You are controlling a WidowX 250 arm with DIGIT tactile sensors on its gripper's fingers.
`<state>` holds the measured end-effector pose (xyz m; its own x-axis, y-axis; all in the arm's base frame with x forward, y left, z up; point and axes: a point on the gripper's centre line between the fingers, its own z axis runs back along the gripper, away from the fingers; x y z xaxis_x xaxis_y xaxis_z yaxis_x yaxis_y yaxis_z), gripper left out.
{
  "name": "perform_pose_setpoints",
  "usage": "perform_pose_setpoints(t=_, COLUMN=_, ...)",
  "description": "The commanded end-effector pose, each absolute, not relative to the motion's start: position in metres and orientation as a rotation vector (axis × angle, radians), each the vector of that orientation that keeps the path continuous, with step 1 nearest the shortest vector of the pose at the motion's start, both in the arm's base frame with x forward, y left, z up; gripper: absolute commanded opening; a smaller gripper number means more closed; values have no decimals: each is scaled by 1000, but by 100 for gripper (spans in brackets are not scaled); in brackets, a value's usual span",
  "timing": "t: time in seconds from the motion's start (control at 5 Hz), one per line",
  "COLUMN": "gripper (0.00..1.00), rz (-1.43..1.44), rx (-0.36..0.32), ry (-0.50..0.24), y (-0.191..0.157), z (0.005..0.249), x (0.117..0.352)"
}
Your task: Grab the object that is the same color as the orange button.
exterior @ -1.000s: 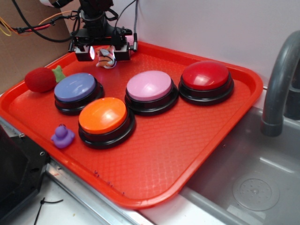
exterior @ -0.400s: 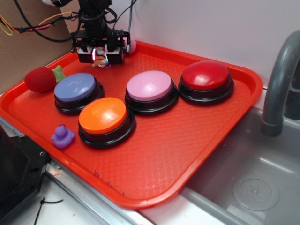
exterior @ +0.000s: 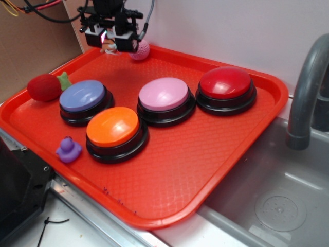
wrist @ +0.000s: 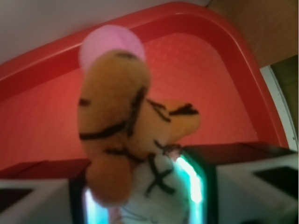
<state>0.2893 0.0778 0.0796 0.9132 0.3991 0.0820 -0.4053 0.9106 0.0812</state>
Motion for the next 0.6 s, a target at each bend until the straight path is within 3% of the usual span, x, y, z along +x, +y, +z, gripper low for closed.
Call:
perform_pose_setpoints(t=0.0, gripper=0, rz=247, rx=-14, ry=-163, y=48, z=164, x=267)
perform_pose_setpoints(t=0.2, gripper=0, rz=188, rx=-48, ry=-180, y=32, z=186, x=247)
perform_pose_setpoints(t=0.4, gripper=0, rz=160, rx=-54, ry=-187, y=22, z=192, x=235)
